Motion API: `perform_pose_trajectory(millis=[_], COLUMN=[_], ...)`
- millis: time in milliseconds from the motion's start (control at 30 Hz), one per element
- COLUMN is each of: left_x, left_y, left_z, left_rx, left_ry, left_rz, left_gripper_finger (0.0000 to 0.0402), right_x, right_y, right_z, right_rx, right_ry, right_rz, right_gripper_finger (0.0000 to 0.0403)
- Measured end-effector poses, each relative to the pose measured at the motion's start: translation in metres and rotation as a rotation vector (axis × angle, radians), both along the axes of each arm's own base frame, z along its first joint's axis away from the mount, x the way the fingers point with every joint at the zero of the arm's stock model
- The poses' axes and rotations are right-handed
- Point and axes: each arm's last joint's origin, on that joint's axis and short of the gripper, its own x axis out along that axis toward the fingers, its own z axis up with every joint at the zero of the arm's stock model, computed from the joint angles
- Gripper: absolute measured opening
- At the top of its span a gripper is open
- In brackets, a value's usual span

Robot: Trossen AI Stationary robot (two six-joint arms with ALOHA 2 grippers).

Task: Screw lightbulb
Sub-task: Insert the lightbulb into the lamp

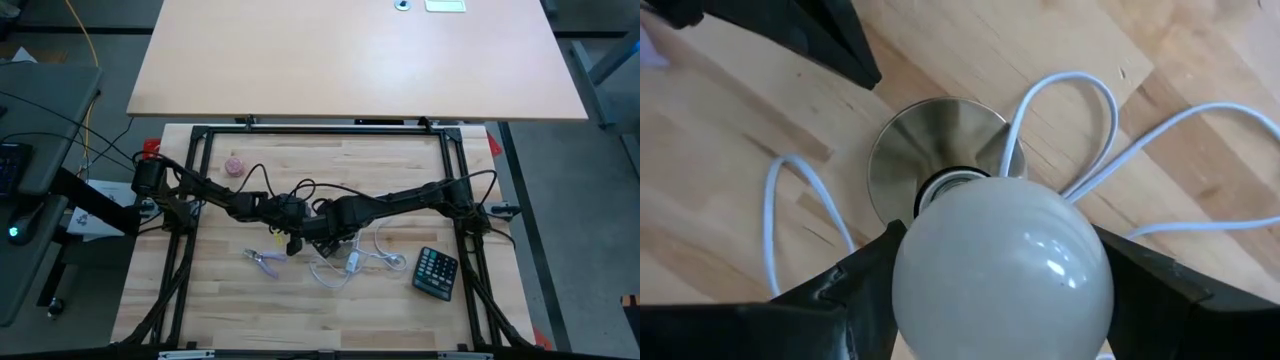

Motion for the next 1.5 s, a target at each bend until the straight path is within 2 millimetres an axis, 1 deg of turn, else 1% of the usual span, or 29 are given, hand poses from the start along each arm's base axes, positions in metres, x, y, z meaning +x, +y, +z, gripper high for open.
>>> perform_pose_trajectory(millis=[200,333,733,1100,1200,1333,1433,1500], left_x=[0.0000,0.0001,0.0002,0.0002,0.0002,0.0001,0.0001,-0.0001], left_y=[0.0000,0.0007,0.0010,0.0008,0.0009,0.0012,0.0012,0.0013], left_z=[0.0000,0.0000,-0.0001,-0.0001,-0.0001,-0.0003,-0.0003,-0.0005], left_rx=[-0.002,-0.022,-0.012,-0.010,-0.008,-0.005,-0.005,-0.005], left_ry=[0.001,0.006,0.006,0.006,0.006,0.008,0.009,0.012], left_rz=[0.003,0.047,0.072,0.073,0.075,0.079,0.079,0.079], left_gripper_finger=[0.0000,0.0000,0.0000,0.0000,0.0000,0.0000,0.0000,0.0000], right_x=[-0.0001,-0.0001,0.0002,0.0015,0.0031,0.0057,0.0049,0.0044], right_y=[-0.0002,-0.0002,-0.0007,-0.0005,-0.0002,0.0002,0.0002,0.0003], right_z=[0.0000,0.0001,0.0003,0.0002,-0.0001,-0.0079,-0.0028,-0.0030], right_rx=[0.002,0.001,-0.034,-0.013,-0.016,-0.016,-0.013,-0.007], right_ry=[-0.007,-0.011,-0.019,-0.014,-0.030,-0.020,-0.034,-0.028], right_rz=[-0.069,-0.097,-0.087,0.020,0.013,0.018,0.026,0.026], right_gripper_finger=[0.0262,0.0262,0.0262,0.0262,0.0275,0.0311,0.0338,0.0348])
